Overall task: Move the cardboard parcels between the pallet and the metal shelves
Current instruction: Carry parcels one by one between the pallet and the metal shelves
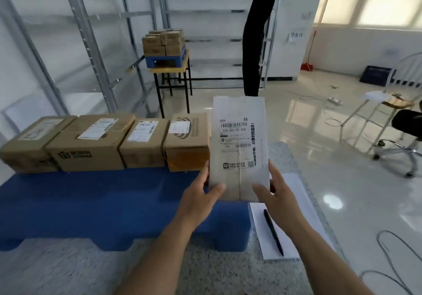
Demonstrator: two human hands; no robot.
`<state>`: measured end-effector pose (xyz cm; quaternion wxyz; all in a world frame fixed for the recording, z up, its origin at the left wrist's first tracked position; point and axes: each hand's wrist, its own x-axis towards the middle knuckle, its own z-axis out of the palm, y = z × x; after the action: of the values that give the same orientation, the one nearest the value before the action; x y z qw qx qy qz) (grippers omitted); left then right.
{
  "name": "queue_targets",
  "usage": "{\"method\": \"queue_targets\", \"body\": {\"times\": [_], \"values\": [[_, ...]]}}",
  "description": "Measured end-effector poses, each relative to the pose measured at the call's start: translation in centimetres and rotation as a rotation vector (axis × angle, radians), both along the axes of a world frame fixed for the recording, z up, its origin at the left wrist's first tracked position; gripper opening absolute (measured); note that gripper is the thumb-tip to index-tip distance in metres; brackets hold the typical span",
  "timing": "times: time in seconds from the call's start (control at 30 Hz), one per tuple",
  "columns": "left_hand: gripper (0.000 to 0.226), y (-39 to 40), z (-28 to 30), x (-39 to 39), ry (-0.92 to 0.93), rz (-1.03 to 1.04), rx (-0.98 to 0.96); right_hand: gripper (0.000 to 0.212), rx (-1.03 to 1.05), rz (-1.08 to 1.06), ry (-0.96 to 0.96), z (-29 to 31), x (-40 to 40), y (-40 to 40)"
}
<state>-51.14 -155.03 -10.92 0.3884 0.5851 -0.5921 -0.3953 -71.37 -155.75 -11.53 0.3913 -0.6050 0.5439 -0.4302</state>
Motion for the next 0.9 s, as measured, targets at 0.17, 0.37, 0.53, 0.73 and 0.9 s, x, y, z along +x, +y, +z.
{"method": "queue_targets", "body": {"times": [0.17,0.37,0.53,0.73,0.9], "values": [[0.047,-3.7,0.1,-3.2,0.002,0.042,0.054,0.063,0.080,0.029,0.032,-0.6,-3.1,-5.0],[0.052,-6.7,-0.5,-5.0,-0.034,0.127,0.109,0.067,0.194,0.095,0.121,-1.3,-4.6,-9.7],[0.052,-8.6,-1.4,-4.3,-0.076,0.190,0.170,0.065,0.216,0.162,0.170,-2.0,-3.9,-12.3],[0.042,-10.3,-2.6,-2.3,-0.163,0.157,0.268,0.049,0.270,0.207,0.115,-3.3,-2.9,-14.7],[0.045,-12.4,-1.5,-0.2,-0.491,0.418,0.010,0.047,0.373,0.195,-0.114,-3.4,-1.7,-17.0]]}}
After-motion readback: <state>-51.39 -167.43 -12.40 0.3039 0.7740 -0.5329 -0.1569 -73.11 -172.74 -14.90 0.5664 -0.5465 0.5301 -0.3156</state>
